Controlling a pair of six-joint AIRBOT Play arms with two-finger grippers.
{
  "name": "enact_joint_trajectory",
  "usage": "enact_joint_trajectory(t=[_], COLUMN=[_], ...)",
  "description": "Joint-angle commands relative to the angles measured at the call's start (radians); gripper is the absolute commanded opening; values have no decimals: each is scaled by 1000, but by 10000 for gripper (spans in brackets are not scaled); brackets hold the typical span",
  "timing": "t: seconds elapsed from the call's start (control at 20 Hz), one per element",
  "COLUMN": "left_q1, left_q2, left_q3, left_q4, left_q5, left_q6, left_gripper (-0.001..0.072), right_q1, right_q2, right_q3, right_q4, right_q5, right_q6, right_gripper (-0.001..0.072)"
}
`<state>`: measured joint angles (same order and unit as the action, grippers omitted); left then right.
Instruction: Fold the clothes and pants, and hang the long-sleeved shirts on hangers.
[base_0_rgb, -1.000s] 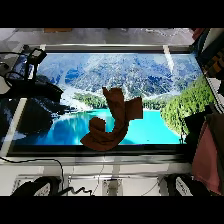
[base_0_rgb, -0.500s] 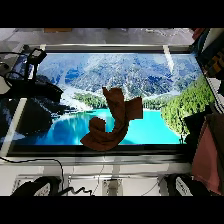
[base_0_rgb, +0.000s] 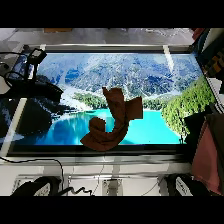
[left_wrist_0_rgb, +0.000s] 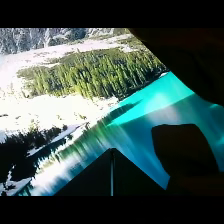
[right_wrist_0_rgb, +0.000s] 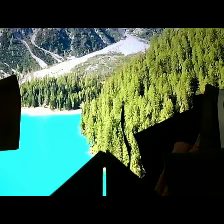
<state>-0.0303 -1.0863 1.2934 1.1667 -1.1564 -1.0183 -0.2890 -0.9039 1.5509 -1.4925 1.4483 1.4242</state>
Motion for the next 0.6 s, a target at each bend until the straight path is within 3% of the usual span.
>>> enact_joint_trajectory(t=[0.0,0.15,0.3,0.5,0.55], left_q1=[1,0,0,0,0], left_q2=[1,0,0,0,0], left_q3=[0,0,-2,-3,-4], left_q4=[0,-5,-8,-8,-8], left_q5=[0,6,6,6,6], left_q6=[0,0,0,0,0], left_gripper=[16,16,16,16,16], right_q1=[1,-6,-12,-9,-5], right_q2=[-9,-71,-181,-357,-397], right_q3=[-1,-58,-262,-612,-677], right_q4=[9,-52,8,442,560], right_q5=[-182,-193,-127,-173,-219], right_q6=[-5,-24,-115,-223,-238], right_gripper=[17,16,15,30,179])
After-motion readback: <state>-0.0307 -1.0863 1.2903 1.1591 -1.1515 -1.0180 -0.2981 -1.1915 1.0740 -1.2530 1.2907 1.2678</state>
